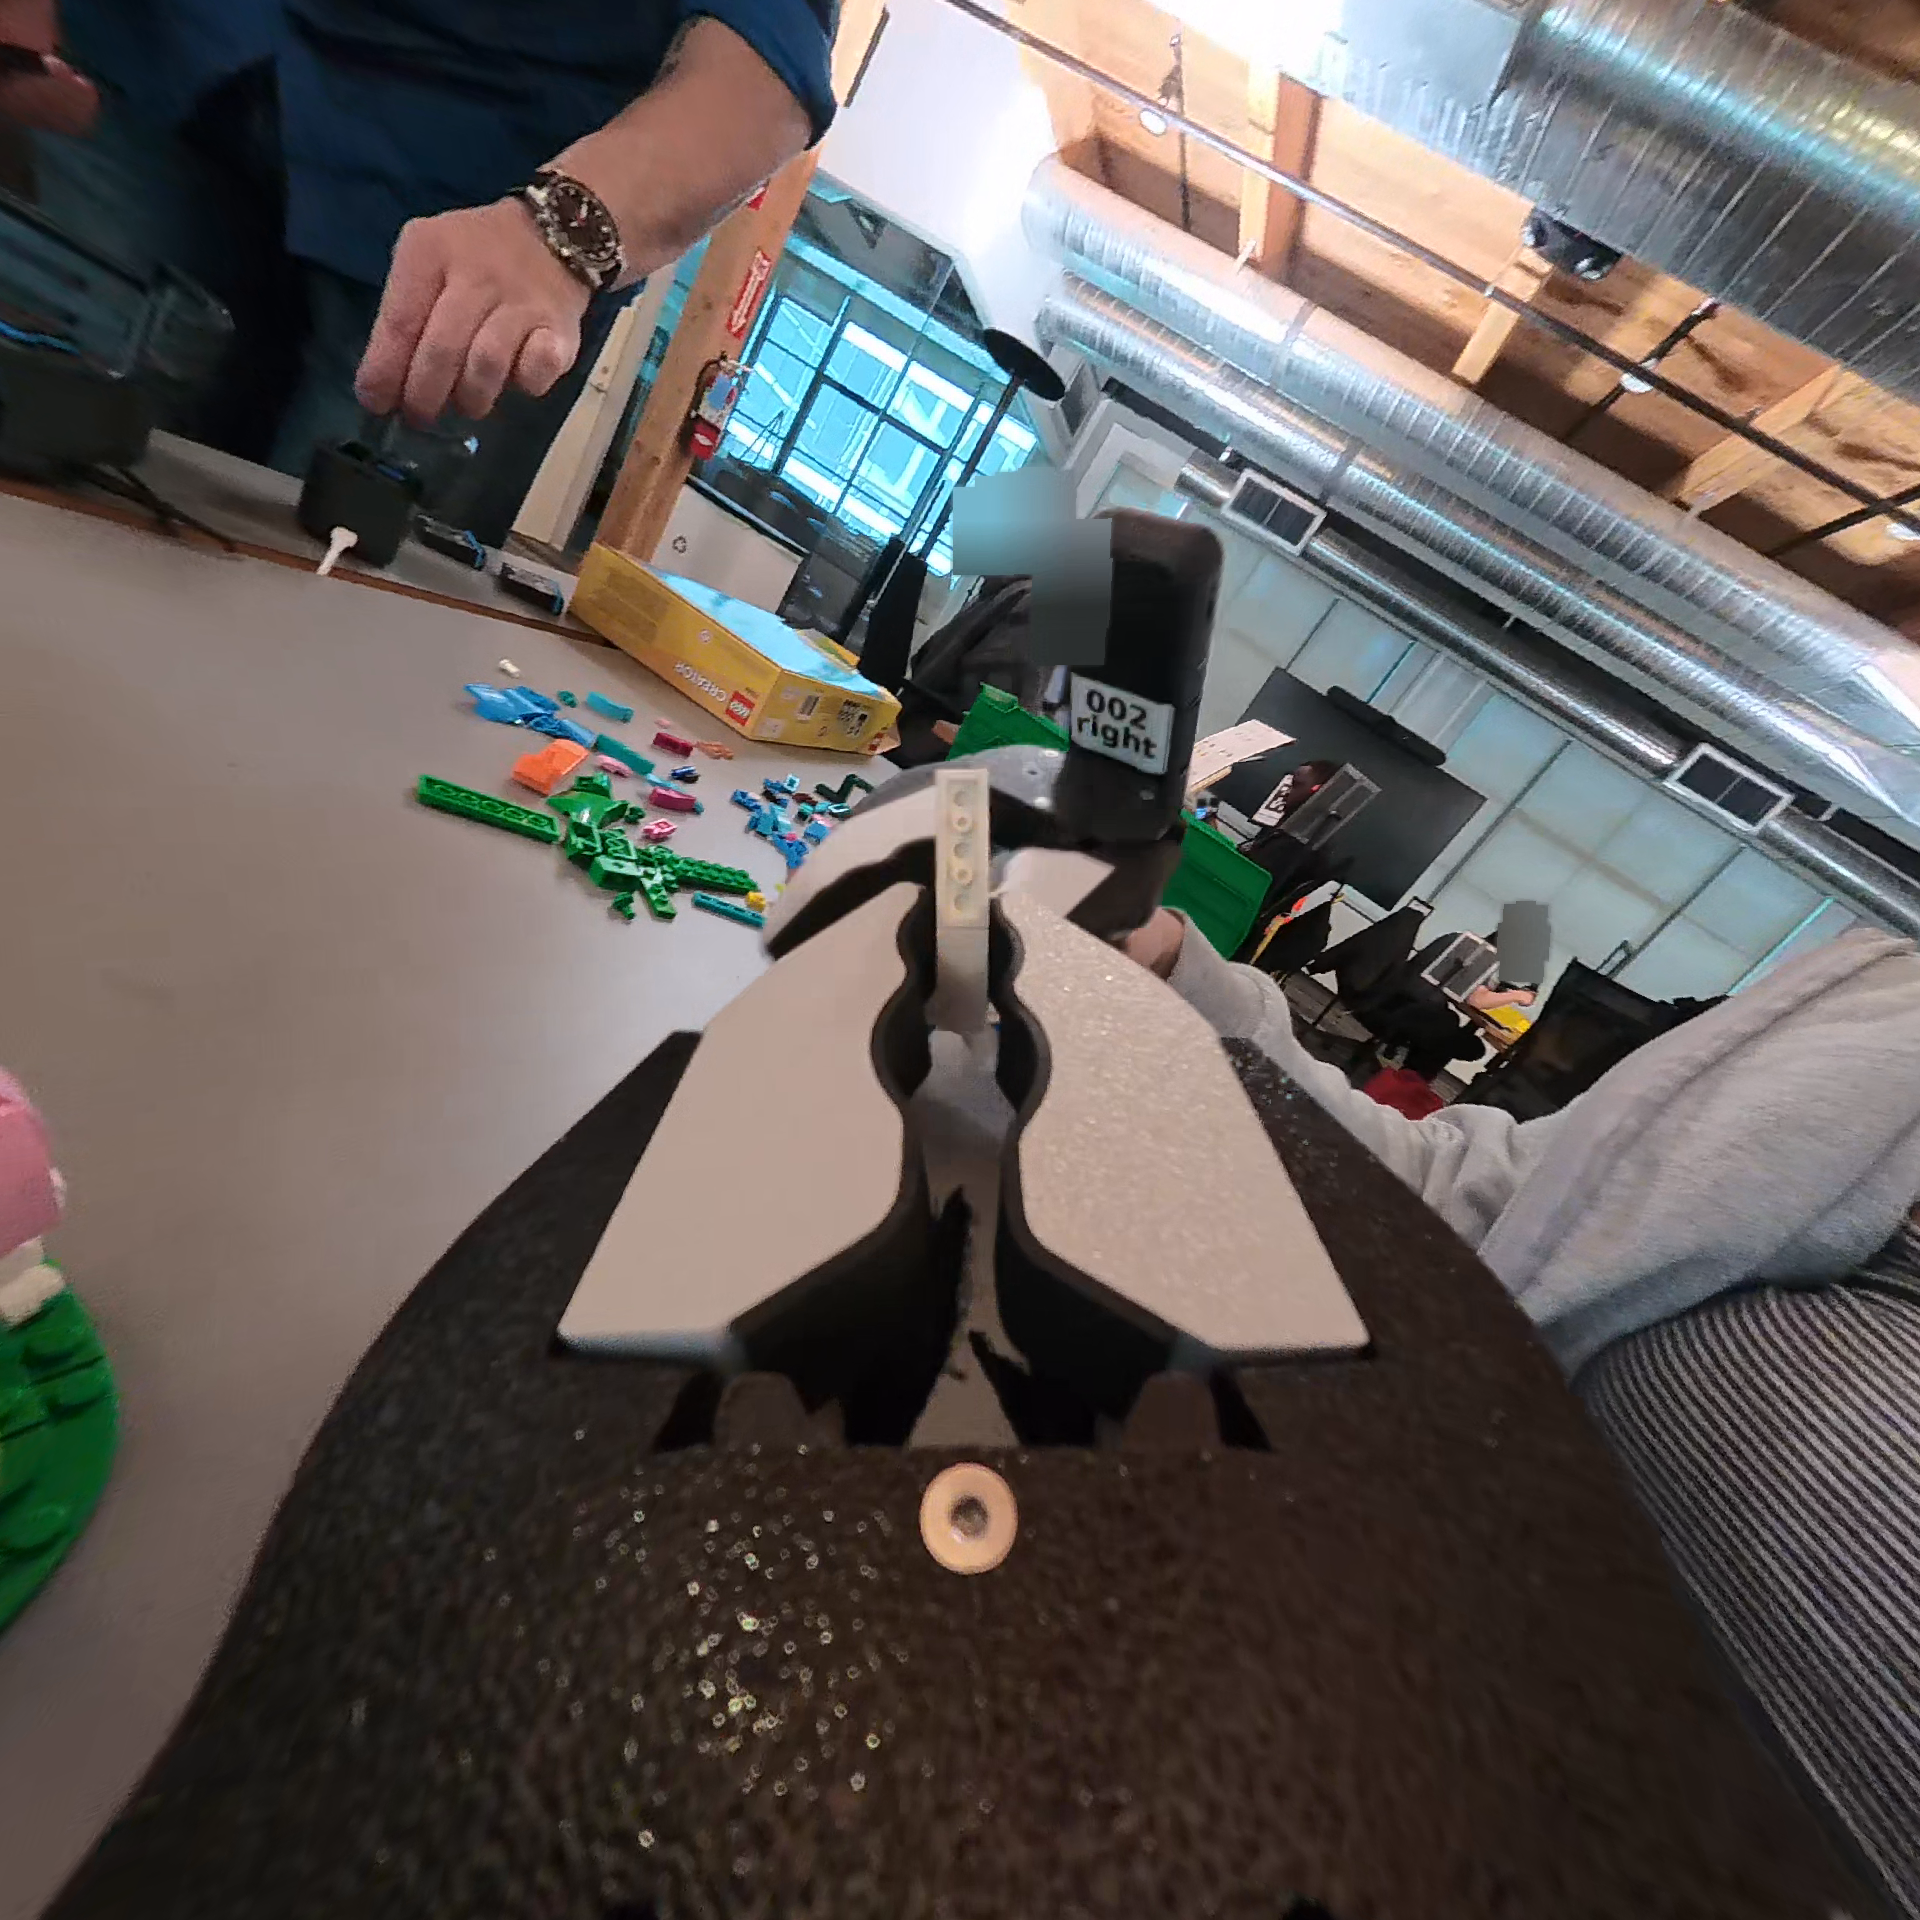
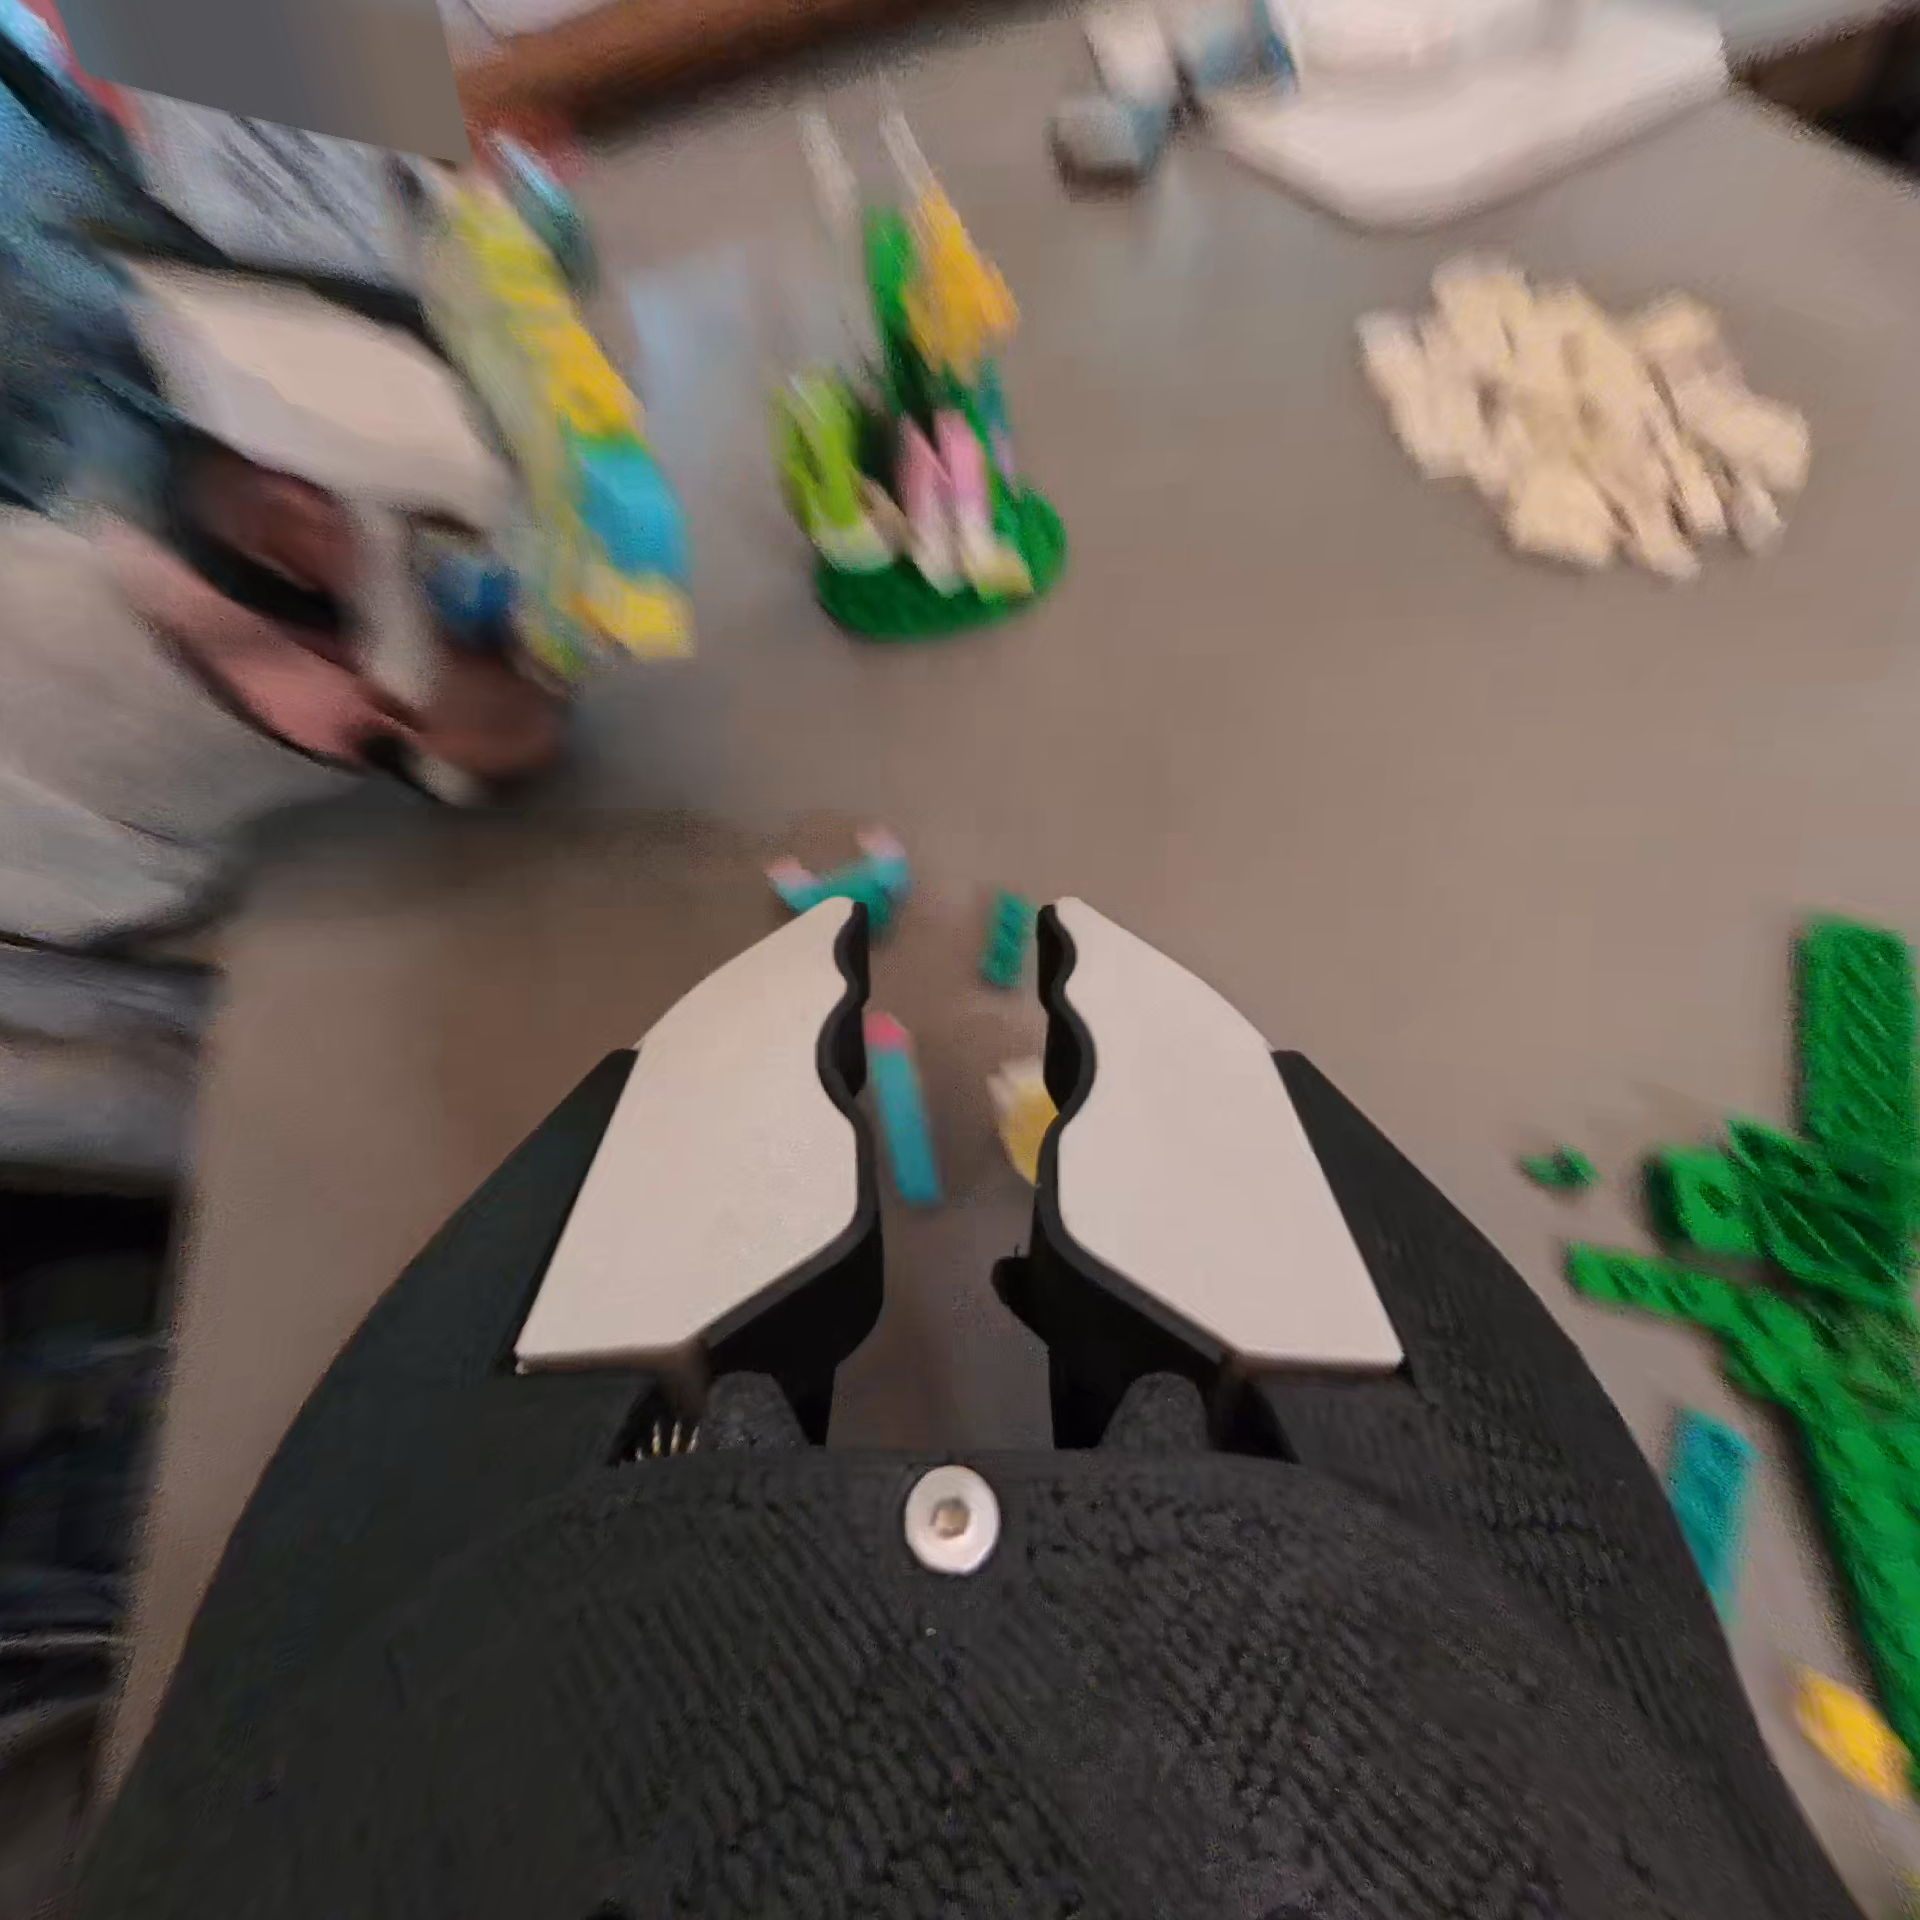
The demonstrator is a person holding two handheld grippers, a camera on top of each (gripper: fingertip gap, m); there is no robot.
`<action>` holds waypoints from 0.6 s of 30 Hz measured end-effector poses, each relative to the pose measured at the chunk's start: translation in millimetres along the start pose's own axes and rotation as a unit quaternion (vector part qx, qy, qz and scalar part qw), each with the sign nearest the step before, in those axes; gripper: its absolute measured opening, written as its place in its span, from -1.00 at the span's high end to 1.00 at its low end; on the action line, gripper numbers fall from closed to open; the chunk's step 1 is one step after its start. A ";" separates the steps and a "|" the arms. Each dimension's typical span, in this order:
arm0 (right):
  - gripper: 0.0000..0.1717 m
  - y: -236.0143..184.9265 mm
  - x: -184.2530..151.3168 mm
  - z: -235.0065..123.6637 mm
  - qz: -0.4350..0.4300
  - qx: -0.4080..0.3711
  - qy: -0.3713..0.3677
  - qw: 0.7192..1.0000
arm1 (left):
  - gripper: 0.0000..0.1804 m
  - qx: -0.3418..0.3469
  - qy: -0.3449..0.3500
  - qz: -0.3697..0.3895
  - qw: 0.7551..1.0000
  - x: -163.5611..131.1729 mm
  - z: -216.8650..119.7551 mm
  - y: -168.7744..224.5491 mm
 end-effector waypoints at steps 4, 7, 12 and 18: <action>0.64 -32.2 36.4 -0.6 0.098 0.136 0.174 0.970 | 0.91 -0.017 0.006 -0.015 1.000 -2.1 3.1 2.9; 0.68 -37.5 35.6 6.7 0.100 0.137 0.181 0.969 | 0.91 -0.032 0.010 -0.021 0.999 -3.6 5.5 6.5; 0.92 -41.3 41.3 2.7 0.198 0.220 0.243 0.924 | 0.91 -0.095 0.034 -0.079 0.992 -0.5 8.2 19.3; 0.92 -57.9 46.3 -6.3 0.279 0.387 0.282 0.833 | 0.91 -0.193 0.074 -0.241 0.948 -1.9 15.8 32.8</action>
Point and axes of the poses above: each gripper's, where its closed fingertips meet, z out along the fingers, x out of its top, y = z × x across the jaws, the point moved 6 cm from there along -z, back along the fingers, and after that the axes turned 14 degrees about y, right-handed, at the moved point
